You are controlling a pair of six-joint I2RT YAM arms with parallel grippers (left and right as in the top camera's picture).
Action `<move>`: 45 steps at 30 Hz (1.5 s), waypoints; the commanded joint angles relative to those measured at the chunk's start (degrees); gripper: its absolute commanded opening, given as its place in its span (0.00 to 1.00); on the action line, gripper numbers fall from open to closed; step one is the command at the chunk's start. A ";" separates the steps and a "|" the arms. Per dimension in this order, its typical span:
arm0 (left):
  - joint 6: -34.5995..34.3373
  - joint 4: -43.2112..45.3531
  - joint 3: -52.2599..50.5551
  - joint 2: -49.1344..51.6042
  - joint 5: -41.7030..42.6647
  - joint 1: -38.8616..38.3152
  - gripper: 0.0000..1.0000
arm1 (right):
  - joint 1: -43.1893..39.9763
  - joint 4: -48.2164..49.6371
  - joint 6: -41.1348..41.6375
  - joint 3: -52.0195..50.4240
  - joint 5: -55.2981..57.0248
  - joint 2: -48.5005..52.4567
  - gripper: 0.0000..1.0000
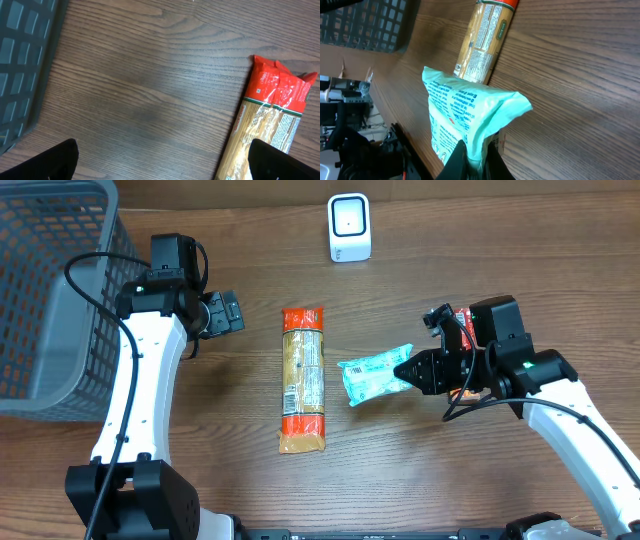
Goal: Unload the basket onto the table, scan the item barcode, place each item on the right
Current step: 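Lift the green wipes pack and hold it at the scanner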
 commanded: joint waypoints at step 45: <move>0.66 -0.15 -0.15 0.44 0.28 0.24 1.00 | 15.28 -4.74 -46.82 69.81 66.62 43.91 0.04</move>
